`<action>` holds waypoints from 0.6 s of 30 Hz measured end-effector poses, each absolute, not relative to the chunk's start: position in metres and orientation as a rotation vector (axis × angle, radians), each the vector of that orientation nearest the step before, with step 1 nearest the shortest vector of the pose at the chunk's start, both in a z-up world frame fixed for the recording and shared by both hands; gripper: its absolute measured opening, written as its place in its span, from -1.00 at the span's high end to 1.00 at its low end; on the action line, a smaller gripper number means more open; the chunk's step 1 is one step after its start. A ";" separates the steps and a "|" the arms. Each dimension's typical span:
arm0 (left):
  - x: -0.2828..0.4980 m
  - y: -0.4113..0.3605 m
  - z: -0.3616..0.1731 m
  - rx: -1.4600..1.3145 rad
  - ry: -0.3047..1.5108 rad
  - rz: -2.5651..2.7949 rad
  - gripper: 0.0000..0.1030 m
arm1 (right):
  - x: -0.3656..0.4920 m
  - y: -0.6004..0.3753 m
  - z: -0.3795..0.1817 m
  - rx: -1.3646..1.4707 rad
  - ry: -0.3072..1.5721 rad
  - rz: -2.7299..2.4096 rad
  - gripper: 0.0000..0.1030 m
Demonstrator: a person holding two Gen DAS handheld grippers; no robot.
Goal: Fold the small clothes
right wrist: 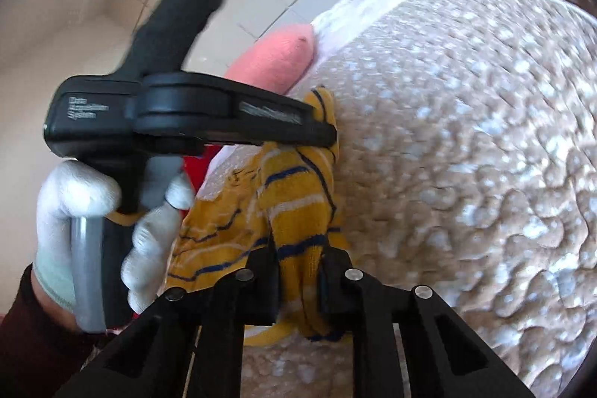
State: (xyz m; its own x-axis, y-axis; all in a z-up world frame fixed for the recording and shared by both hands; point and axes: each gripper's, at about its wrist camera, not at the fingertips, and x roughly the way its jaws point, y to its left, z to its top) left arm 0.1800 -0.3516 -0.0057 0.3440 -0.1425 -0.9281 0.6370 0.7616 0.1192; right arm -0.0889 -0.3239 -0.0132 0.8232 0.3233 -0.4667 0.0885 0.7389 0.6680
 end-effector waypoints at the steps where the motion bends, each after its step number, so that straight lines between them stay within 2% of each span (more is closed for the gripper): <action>1: 0.182 -0.341 0.000 0.490 1.110 -0.544 0.62 | -0.088 -0.318 -0.009 0.731 0.607 0.152 0.71; 7: 0.195 -0.244 0.036 0.285 1.106 -0.526 0.62 | -0.064 -0.265 0.024 0.706 0.645 0.294 0.74; 18: 0.230 -0.088 0.045 0.054 1.094 -0.420 0.63 | 0.012 -0.130 0.045 0.610 0.791 0.492 0.76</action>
